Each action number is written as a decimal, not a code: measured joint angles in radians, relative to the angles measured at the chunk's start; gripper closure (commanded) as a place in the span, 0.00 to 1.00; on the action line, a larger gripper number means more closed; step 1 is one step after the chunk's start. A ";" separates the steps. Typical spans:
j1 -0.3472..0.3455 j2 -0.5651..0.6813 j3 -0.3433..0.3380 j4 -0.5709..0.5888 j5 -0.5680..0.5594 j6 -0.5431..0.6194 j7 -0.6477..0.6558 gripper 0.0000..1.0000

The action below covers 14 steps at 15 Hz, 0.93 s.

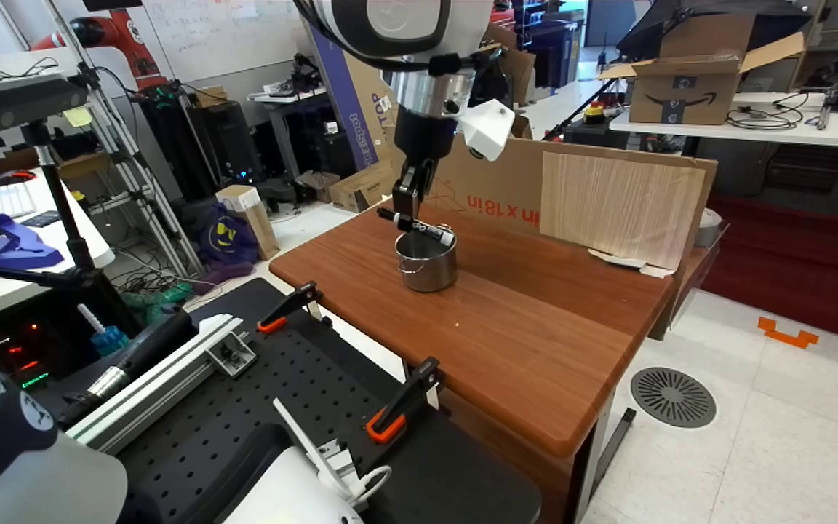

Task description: Place the marker in the silver pot

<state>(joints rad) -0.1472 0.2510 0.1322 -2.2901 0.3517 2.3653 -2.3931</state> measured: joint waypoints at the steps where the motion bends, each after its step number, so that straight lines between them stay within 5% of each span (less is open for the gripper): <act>1: 0.001 0.006 -0.001 0.007 -0.012 0.000 0.005 0.95; 9: 0.027 0.060 -0.004 0.044 -0.092 0.014 0.075 0.95; 11: 0.033 0.069 -0.004 0.046 -0.110 0.025 0.093 0.54; 14: 0.036 0.076 -0.004 0.046 -0.135 0.054 0.114 0.33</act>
<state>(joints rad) -0.1113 0.3266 0.1285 -2.2444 0.2168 2.4196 -2.2788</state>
